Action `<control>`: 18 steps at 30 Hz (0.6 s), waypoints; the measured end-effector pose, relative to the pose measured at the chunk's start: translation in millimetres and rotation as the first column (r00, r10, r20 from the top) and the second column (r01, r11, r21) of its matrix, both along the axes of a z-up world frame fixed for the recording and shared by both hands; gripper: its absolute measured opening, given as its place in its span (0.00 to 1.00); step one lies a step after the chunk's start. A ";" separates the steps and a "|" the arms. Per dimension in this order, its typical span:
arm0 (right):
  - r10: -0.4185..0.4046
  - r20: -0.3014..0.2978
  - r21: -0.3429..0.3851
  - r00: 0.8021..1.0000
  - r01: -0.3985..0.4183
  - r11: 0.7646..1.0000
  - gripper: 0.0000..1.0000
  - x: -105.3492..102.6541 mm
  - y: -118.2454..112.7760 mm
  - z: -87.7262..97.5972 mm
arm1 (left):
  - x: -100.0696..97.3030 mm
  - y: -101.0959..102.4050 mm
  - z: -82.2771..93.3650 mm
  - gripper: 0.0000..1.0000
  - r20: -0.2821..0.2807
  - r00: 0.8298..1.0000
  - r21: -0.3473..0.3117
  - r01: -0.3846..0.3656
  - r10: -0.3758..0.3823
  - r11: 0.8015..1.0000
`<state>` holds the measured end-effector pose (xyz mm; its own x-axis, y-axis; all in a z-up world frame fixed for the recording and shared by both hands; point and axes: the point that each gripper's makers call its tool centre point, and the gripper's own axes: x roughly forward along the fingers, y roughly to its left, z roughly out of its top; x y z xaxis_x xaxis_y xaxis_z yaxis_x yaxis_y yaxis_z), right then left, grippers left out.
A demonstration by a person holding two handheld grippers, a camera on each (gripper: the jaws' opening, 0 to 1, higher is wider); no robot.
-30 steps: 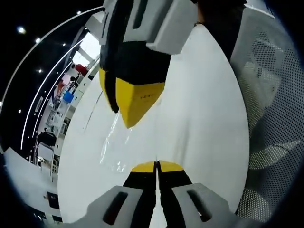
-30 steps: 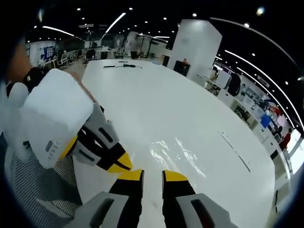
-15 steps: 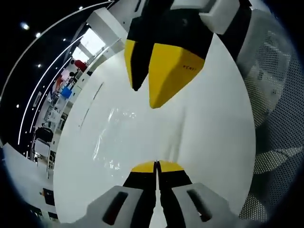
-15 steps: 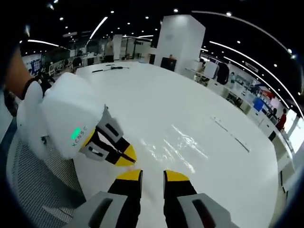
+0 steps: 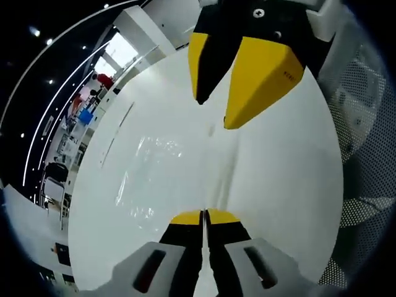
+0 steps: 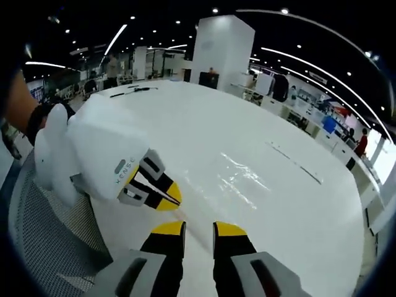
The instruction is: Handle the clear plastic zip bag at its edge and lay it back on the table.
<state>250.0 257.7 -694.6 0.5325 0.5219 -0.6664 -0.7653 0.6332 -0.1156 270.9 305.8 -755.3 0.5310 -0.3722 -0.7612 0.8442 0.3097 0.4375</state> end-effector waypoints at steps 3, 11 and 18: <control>-0.016 -0.010 0.007 1.000 0.016 1.000 0.15 0.1 -1.6 -1.3 | -1.0 -2.4 3.6 0.00 -0.009 1.000 -0.037 -0.025 0.024 0.999; -0.033 -0.027 0.022 0.999 0.034 0.999 0.16 0.2 -0.7 -5.1 | -8.3 0.9 -1.5 0.04 -0.077 0.994 -0.076 -0.080 0.074 0.994; -0.032 -0.038 0.024 0.999 0.033 0.999 0.16 2.6 2.2 -9.9 | -10.3 -0.6 -4.4 0.15 -0.119 0.988 -0.100 -0.108 0.096 0.989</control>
